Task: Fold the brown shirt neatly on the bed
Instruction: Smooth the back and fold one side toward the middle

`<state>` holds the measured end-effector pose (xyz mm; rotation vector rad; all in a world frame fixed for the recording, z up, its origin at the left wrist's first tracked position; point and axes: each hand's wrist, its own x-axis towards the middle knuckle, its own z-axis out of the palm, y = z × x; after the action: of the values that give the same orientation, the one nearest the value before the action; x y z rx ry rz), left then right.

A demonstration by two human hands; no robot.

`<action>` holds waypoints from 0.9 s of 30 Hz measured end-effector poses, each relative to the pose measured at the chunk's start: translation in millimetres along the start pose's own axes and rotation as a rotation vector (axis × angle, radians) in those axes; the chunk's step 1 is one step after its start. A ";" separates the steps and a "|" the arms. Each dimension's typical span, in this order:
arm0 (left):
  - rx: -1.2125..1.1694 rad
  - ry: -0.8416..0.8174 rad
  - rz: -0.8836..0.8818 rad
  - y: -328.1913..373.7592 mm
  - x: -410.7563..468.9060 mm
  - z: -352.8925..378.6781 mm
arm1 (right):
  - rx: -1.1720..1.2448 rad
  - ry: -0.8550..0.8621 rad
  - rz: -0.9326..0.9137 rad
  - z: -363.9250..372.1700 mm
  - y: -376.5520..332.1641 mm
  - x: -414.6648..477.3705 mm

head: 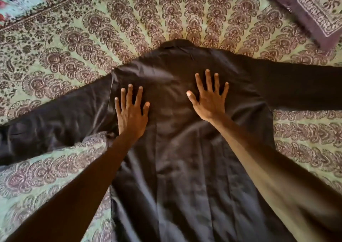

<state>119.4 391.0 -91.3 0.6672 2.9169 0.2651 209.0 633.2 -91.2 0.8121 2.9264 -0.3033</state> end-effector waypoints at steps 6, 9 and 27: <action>-0.068 -0.030 0.083 2.3 -204.5 15.2 | 0.039 0.015 -0.020 1.7 -33.2 -145.6; -0.073 -0.096 0.085 -9.1 -306.8 14.1 | -0.020 -0.105 -0.100 21.5 -45.2 -260.1; -0.434 -0.154 -0.642 -51.9 -468.6 -21.6 | -0.114 -0.237 0.004 25.5 -68.9 -488.9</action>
<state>512.2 135.2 -36.6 -0.2960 2.6114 0.6892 592.0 325.3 -36.9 0.7125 2.6935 -0.2130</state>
